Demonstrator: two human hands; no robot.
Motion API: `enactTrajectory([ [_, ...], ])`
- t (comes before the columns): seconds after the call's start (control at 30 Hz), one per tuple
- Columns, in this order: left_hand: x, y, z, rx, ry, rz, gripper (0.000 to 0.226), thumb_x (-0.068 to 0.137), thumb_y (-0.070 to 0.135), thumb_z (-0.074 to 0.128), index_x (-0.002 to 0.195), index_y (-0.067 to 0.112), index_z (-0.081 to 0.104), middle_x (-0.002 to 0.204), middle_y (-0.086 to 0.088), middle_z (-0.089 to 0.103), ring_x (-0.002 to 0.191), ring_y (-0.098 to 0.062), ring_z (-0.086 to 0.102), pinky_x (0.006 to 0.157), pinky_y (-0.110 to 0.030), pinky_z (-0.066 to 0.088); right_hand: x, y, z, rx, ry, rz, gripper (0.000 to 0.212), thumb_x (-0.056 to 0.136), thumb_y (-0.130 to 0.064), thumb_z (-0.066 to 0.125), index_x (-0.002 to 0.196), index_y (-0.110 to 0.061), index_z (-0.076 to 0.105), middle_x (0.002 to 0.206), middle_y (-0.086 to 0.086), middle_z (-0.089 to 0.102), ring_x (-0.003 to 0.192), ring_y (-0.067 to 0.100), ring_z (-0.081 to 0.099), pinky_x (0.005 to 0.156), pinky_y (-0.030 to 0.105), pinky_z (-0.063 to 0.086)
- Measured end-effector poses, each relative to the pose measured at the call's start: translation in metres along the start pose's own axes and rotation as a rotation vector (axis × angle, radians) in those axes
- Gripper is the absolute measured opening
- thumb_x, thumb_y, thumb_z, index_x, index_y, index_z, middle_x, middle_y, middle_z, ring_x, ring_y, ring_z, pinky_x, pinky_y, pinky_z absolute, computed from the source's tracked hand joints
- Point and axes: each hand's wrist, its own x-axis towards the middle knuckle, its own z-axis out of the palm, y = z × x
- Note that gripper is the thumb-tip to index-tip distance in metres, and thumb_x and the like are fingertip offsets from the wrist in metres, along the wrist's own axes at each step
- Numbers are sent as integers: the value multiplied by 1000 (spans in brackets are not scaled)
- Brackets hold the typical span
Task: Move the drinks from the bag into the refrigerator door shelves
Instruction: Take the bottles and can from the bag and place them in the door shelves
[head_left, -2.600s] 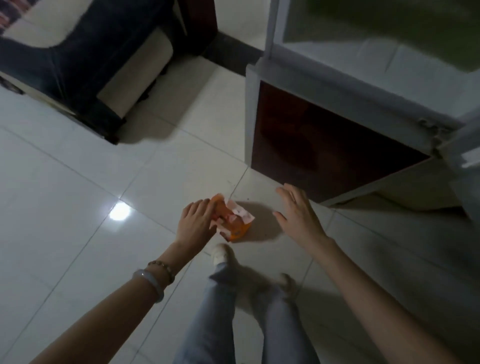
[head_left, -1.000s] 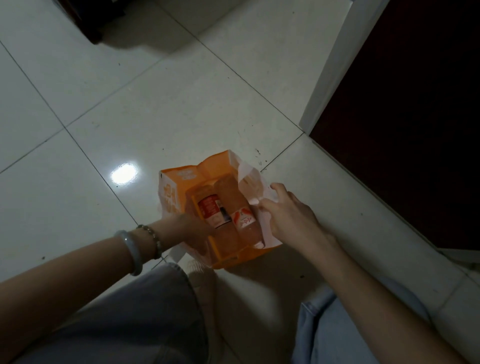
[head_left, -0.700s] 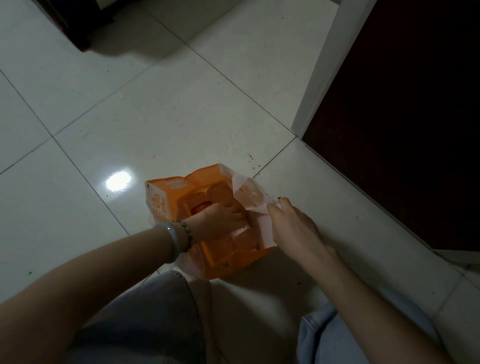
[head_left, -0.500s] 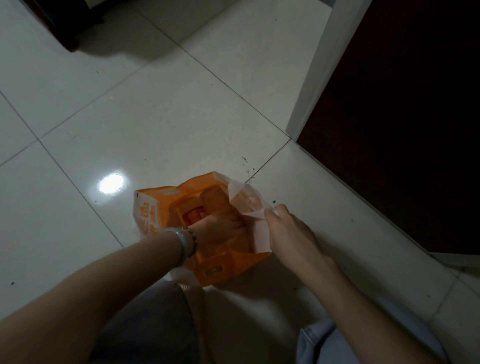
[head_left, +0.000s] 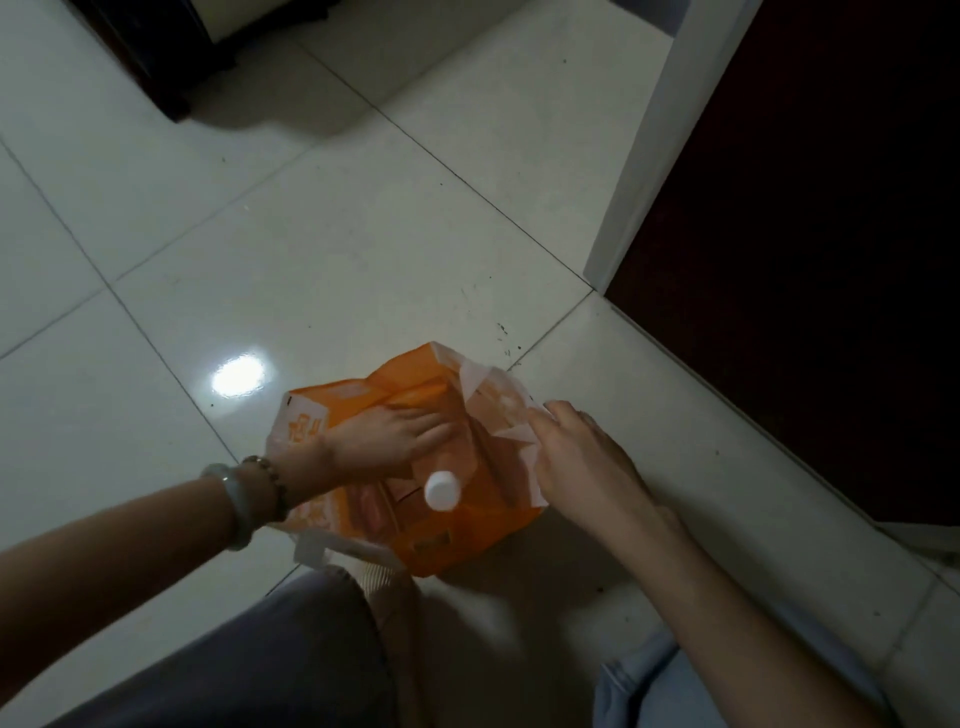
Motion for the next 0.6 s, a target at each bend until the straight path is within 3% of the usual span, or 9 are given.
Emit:
enactTrajectory([
  [0.07, -13, 6, -23, -40, 129, -31, 79, 65, 29, 83, 128, 10, 40, 118, -16, 63, 103, -30, 64, 77, -41, 56, -1, -2, -2, 37, 6, -45, 55, 89, -11, 51, 139, -24, 33, 145, 6, 31, 128, 21, 30, 100, 32, 36],
  [0.13, -18, 13, -46, -56, 232, -66, 78, 61, 31, 85, 123, 7, 45, 112, -16, 66, 97, -29, 66, 77, -37, 54, 0, -6, -6, 63, 79, -108, 67, 84, -18, 60, 141, -31, 28, 151, 6, 22, 137, 21, 12, 112, 37, 13],
  [0.2, -19, 18, -65, -125, 344, -122, 75, 61, 37, 85, 118, 7, 46, 102, -16, 68, 91, -26, 67, 75, -32, 53, 3, -11, -9, 104, 143, -169, 75, 76, -30, 67, 141, -33, 28, 152, 7, 19, 140, 19, 1, 112, 37, -8],
  [0.23, -20, 20, -72, -186, 386, -155, 71, 65, 44, 79, 116, 9, 46, 100, -16, 68, 90, -23, 65, 74, -28, 52, 4, -14, -11, 149, 144, -183, 78, 73, -41, 65, 141, -33, 27, 153, 5, 17, 140, 15, -2, 110, 36, -12],
  [0.3, -22, 23, -85, -337, 479, -213, 65, 73, 59, 64, 116, 13, 46, 100, -12, 67, 88, -17, 63, 72, -26, 54, 1, -25, -19, 309, 95, -185, 89, 66, -55, 64, 142, -33, 22, 153, -2, 17, 137, 6, -2, 112, 35, -5],
  [0.37, -21, 28, -98, -487, 534, -227, 65, 74, 61, 62, 116, 14, 47, 102, -10, 66, 88, -15, 63, 72, -25, 55, -5, -38, -30, 487, 40, -186, 90, 65, -43, 75, 139, -33, 25, 141, -12, 32, 131, 2, 16, 112, 35, 21],
  [0.43, -18, 32, -113, -569, 583, -210, 64, 71, 52, 69, 117, 11, 50, 102, -9, 66, 89, -12, 63, 73, -22, 55, -8, -48, -37, 645, 52, -192, 85, 63, -28, 82, 132, -33, 32, 117, -24, 44, 115, 1, 40, 96, 28, 42],
  [0.53, -7, 43, -132, -651, 607, -208, 63, 71, 55, 67, 117, 15, 52, 103, 1, 63, 92, -7, 63, 75, -21, 55, -7, -47, -37, 844, 134, -171, 87, 57, -30, 85, 128, -34, 35, 115, -18, 54, 108, 4, 54, 85, 32, 54],
  [0.6, -1, 45, -137, -746, 539, -218, 65, 71, 56, 66, 120, 17, 50, 111, 1, 62, 100, -8, 63, 82, -25, 54, -7, -40, -35, 866, 204, -149, 84, 54, -37, 85, 124, -29, 40, 112, -13, 58, 104, 7, 59, 78, 36, 58],
])
